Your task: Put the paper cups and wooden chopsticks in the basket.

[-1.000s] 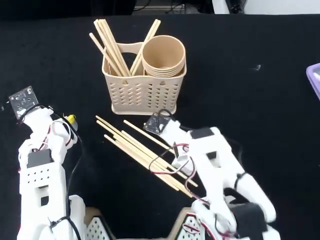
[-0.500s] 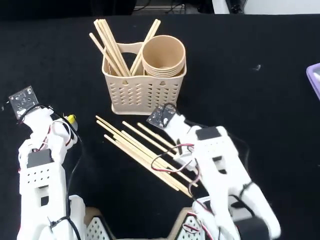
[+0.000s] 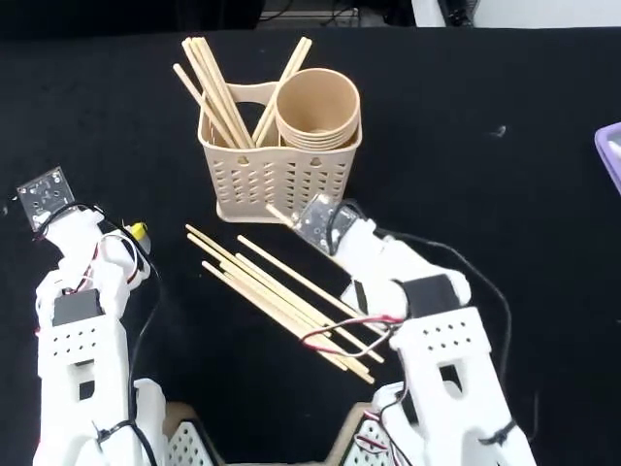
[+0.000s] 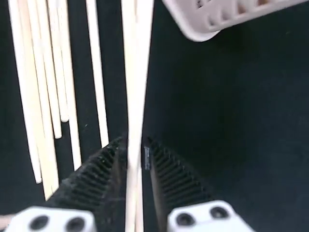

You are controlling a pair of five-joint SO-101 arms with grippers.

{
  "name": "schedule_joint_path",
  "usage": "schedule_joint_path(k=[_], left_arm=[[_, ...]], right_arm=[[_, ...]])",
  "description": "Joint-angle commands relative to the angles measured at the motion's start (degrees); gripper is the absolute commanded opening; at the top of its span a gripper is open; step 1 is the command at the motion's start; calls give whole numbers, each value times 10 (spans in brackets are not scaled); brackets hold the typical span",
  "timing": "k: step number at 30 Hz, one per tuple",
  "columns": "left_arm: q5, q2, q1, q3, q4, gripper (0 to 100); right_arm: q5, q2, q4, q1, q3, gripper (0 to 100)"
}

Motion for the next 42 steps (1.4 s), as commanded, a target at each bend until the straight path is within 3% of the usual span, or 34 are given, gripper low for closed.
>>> schedule_joint_path(k=[1, 6, 15, 24, 35, 42], left_arm=[[2, -4, -4, -5, -10, 188], [2, -4, -5, -5, -9, 188], [2, -4, -6, -5, -10, 188], [2, -4, -6, -5, -11, 188], [2, -1, -7, -5, -11, 188], [2, -1, -7, -5, -11, 188]], right_arm=[[-48, -20, -25, -56, -21, 11], [-113, -22, -49, -141, -39, 11], [-177, -20, -204, -147, -44, 11], [-182, -22, -238, -243, -52, 11], [-183, -23, -366, -249, -65, 11], [-200, -21, -375, -249, -138, 11]])
